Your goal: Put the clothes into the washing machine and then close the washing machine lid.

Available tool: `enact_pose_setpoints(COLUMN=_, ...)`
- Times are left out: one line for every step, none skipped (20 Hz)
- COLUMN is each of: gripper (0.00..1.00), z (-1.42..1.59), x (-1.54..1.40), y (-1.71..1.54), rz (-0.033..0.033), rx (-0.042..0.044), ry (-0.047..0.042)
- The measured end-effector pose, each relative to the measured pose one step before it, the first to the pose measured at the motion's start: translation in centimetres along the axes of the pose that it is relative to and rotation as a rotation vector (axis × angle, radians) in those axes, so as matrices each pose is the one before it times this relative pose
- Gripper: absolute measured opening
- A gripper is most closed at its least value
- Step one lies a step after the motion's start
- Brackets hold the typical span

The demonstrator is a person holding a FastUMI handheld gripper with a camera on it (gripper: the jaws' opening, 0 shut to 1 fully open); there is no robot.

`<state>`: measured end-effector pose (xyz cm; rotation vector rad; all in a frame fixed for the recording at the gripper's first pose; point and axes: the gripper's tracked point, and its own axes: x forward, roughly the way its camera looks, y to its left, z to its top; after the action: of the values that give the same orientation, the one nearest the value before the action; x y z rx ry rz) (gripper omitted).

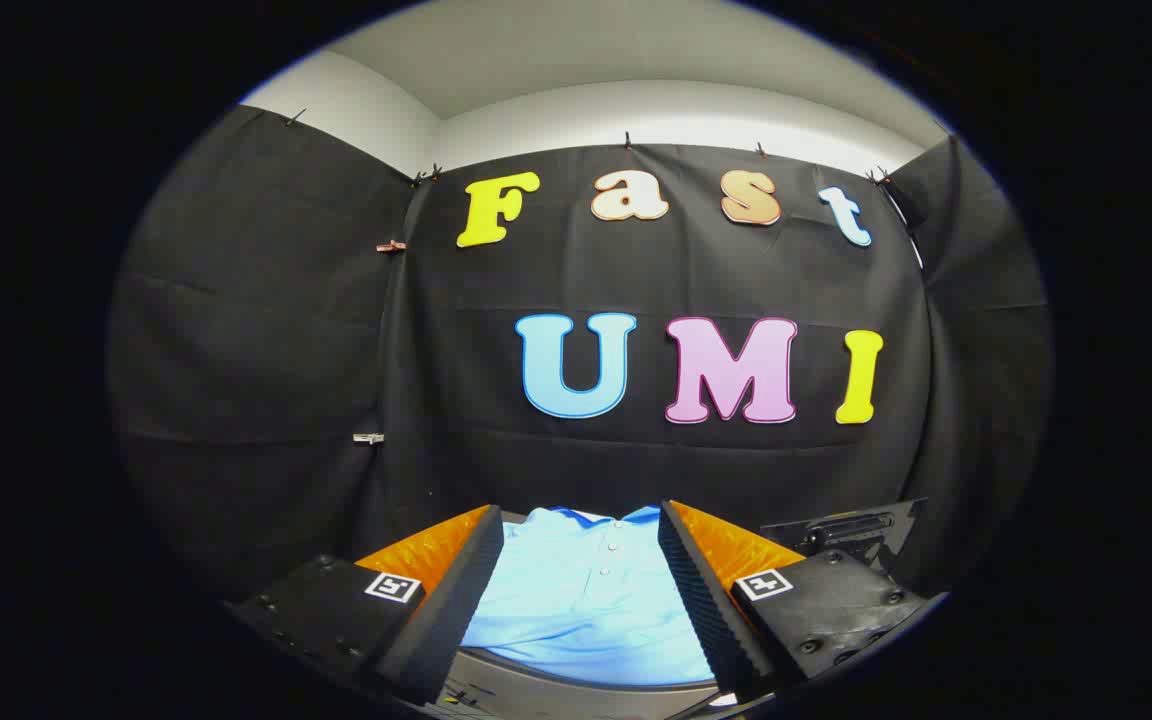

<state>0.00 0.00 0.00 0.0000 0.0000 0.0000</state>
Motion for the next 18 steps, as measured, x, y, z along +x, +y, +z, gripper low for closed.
enact_pose_setpoints(gripper=0.98, z=-0.075, x=-0.038, y=-0.128, rz=-0.00304, rx=-0.0019, ry=0.00215)
enact_pose_setpoints(gripper=0.98, z=-0.138, x=0.035, y=-0.294, rz=-0.00459, rx=-0.00273, ry=0.00346)
enact_pose_setpoints(gripper=0.98, z=-0.164, x=0.051, y=-0.206, rz=-0.00266, rx=-0.00138, ry=0.00408)
enact_pose_setpoints(gripper=0.98, z=-0.129, x=0.095, y=-0.23, rz=-0.00418, rx=-0.00292, ry=0.00443)
enact_pose_setpoints(gripper=0.98, z=0.004, x=0.12, y=-0.258, rz=-0.00394, rx=-0.00137, ry=0.0016)
enact_pose_setpoints(gripper=0.98, z=0.081, x=0.14, y=-0.165, rz=-0.00336, rx=-0.00071, ry=-0.00102)
enact_pose_setpoints(gripper=0.98, z=0.255, x=0.167, y=-0.033, rz=-0.00073, rx=-0.00329, ry=-0.00456)
enact_pose_setpoints(gripper=0.98, z=0.248, x=0.124, y=-0.041, rz=-0.00013, rx=-0.00725, ry=-0.0052)
enact_pose_setpoints(gripper=0.98, z=0.094, x=0.119, y=-0.001, rz=0.00096, rx=-0.00426, ry=-0.00577)
enact_pose_setpoints(gripper=0.98, z=0.01, x=0.215, y=-0.101, rz=0.00199, rx=-0.00159, ry=-0.00355)
enact_pose_setpoints(gripper=0.98, z=-0.053, x=0.055, y=-0.025, rz=0.00175, rx=-0.00421, ry=-0.00014)
enact_pose_setpoints(gripper=0.98, z=-0.021, x=0.199, y=-0.004, rz=0.00173, rx=-0.00689, ry=-0.0002)
enact_pose_setpoints(gripper=0.98, z=-0.079, x=0.169, y=0.03, rz=0.00415, rx=-0.00641, ry=0.0022)
enact_pose_setpoints(gripper=0.98, z=-0.143, x=0.242, y=-0.064, rz=0.00125, rx=-0.009, ry=0.00455)
enact_pose_setpoints(gripper=0.98, z=-0.126, x=0.068, y=-0.146, rz=-0.00059, rx=-0.00301, ry=0.00217)
enact_pose_setpoints(gripper=0.98, z=-0.1, x=0.091, y=-0.128, rz=0.00245, rx=0.00232, ry=0.00415)
enact_pose_setpoints(gripper=0.98, z=-0.247, x=0.038, y=-0.085, rz=0.00224, rx=0.00121, ry=0.00768)
enact_pose_setpoints(gripper=0.98, z=-0.258, x=-0.02, y=-0.131, rz=0.0, rx=-0.00054, ry=0.00803)
